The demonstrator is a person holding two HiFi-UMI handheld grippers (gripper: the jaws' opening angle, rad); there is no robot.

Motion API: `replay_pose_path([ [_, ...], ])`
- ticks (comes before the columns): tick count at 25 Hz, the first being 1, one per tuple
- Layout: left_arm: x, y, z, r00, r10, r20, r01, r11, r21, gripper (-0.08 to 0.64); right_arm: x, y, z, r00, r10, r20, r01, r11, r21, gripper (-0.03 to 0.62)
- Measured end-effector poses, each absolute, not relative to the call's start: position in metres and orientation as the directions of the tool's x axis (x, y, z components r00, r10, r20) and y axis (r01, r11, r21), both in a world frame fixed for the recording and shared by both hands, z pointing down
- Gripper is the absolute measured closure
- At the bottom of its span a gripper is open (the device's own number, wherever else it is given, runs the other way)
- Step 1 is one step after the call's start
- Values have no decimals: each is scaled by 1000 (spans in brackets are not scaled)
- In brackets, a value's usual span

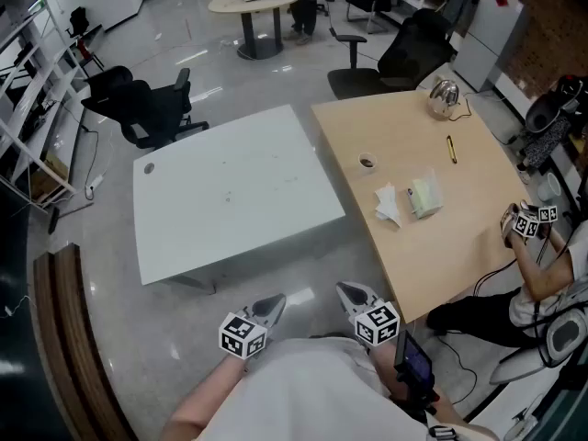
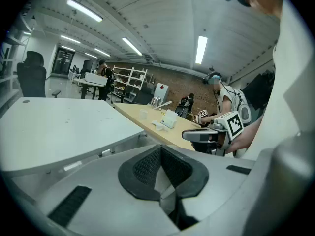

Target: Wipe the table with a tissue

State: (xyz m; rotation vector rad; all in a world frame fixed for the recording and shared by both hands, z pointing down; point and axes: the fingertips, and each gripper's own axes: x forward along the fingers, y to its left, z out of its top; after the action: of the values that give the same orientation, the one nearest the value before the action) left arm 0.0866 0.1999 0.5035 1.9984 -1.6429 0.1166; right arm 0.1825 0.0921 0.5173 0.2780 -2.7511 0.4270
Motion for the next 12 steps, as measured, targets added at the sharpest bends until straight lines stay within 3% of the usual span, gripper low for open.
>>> replay_pose_path([
  [12, 64, 120, 494, 205, -887, 414, -946, -70, 318, 554, 169, 10, 521, -924, -128, 360, -231, 938, -259, 574],
])
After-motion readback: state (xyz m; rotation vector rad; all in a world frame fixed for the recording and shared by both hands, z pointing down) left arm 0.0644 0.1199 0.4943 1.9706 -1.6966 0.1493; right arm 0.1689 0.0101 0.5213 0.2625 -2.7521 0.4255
